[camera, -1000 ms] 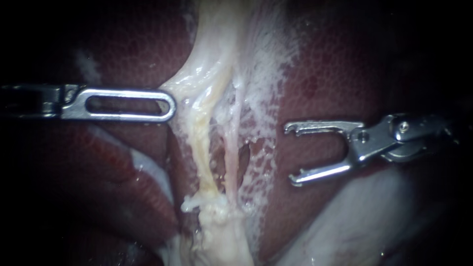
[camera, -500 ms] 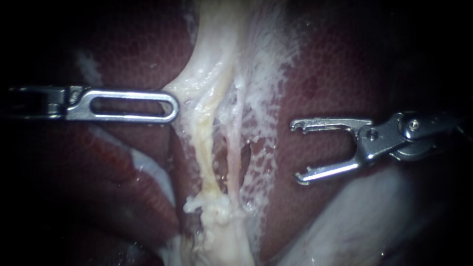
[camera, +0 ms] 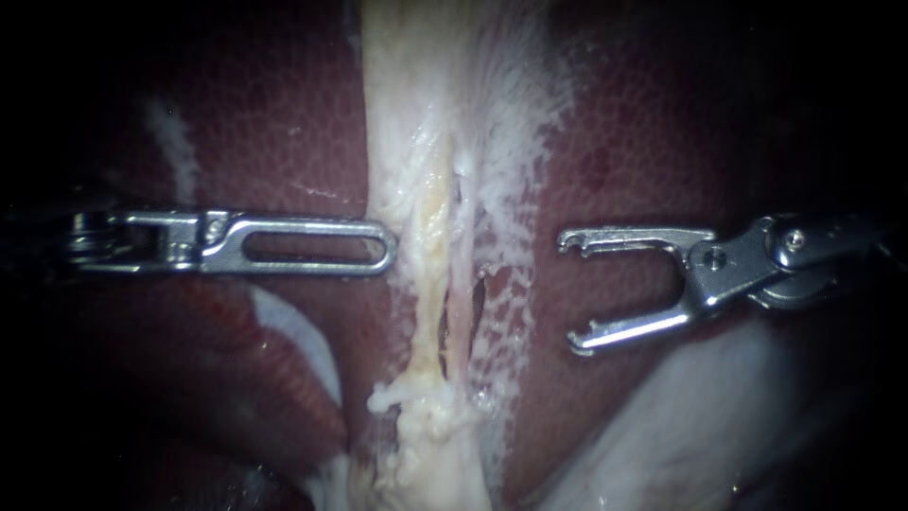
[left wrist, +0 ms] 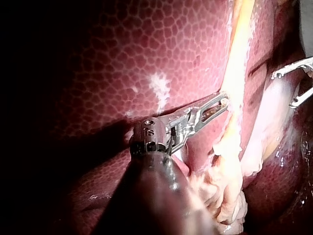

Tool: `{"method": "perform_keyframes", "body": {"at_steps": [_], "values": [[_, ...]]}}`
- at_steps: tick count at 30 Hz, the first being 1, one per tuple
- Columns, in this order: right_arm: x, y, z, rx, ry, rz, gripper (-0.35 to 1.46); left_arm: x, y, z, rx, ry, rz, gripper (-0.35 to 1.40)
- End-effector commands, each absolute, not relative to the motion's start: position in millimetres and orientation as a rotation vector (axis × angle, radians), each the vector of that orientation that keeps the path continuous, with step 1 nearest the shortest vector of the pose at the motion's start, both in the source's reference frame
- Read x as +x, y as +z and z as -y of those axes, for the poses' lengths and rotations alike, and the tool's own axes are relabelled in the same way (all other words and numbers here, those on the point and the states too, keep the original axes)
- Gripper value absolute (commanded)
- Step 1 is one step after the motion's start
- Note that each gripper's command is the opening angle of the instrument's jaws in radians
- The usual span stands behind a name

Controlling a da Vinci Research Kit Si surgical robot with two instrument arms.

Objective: Going back first clip left tube

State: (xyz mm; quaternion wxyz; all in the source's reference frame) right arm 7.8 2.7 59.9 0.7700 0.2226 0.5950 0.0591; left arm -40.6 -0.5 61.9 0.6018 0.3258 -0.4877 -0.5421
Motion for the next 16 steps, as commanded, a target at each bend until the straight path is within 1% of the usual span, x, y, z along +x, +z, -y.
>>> {"method": "perform_keyframes", "body": {"at_steps": [1,16], "values": [[7.8,59.9,-2.7,0.483,0.128,-1.291,0.60,-40.6,61.9,0.5,0.755,-1.255,1.129,-0.35],[7.8,59.9,-2.7,0.479,0.123,-1.292,0.60,-40.6,61.8,0.5,0.758,-1.253,1.129,-0.35]]}}
